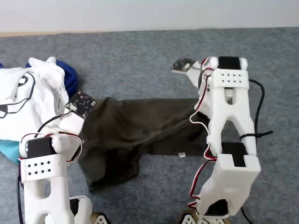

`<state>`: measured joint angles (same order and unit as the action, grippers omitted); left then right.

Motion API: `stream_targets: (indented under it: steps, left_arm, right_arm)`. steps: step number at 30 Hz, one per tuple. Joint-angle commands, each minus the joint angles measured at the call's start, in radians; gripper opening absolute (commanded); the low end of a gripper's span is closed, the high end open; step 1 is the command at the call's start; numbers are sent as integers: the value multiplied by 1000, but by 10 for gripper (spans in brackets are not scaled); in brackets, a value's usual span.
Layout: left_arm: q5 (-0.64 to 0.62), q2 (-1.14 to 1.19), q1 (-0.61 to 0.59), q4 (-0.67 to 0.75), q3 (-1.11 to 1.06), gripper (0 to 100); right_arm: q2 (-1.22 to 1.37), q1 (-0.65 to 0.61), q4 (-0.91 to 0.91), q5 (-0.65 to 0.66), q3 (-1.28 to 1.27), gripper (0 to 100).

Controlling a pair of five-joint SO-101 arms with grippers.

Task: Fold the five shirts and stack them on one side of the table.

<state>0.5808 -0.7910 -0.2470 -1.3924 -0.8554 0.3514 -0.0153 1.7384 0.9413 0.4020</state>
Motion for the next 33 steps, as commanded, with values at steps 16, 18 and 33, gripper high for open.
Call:
stream_targets:
  steps: [16, 18, 33]
  left_arm:
    - [2, -15, 9, 40, 10, 8]
    - [2, -11, 17, 69, -1, 9]
    - [3, -11, 400, 101, -220, 73]
  right_arm:
    - [-53, 7, 30, 8, 328, 9]
    - [-44, 5, 42, 6, 307, 9]
    - [15, -45, 45, -68, 284, 9]
